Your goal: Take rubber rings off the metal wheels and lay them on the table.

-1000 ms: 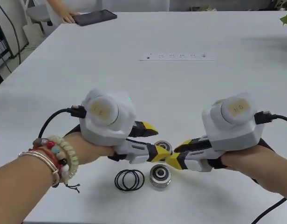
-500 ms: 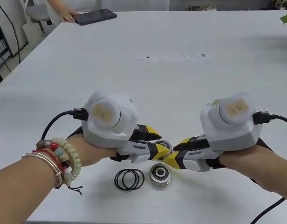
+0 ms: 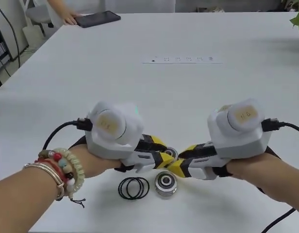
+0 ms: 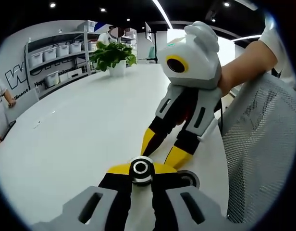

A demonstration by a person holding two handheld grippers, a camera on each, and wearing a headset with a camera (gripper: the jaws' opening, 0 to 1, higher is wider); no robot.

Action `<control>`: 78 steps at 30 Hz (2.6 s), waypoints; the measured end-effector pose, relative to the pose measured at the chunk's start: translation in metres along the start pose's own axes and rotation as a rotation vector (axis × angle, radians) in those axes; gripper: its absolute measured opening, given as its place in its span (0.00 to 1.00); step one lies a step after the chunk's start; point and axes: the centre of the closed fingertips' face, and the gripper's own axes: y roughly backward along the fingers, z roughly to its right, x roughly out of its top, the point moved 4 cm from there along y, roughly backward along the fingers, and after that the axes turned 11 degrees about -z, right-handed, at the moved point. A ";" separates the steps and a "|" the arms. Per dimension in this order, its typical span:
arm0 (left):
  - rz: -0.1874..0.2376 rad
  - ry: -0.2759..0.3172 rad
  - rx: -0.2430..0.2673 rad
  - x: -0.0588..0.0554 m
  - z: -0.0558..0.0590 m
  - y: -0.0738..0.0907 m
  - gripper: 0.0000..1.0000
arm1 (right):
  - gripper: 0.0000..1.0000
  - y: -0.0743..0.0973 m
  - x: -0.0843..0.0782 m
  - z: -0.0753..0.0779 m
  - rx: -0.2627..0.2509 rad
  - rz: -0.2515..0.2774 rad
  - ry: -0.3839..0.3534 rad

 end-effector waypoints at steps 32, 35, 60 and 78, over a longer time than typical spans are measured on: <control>0.008 0.037 0.017 -0.001 -0.003 -0.001 0.08 | 0.01 0.001 -0.003 0.003 -0.042 -0.031 0.085; 0.006 0.037 0.019 -0.001 -0.003 -0.001 0.08 | 0.00 0.001 -0.002 0.004 -0.058 -0.037 0.094; 0.001 0.022 0.021 -0.005 -0.002 0.004 0.08 | 0.00 0.011 0.012 0.008 -0.008 0.031 -0.196; 0.002 0.025 0.019 -0.005 -0.002 0.005 0.08 | 0.00 0.013 0.017 -0.001 -0.005 0.035 -0.159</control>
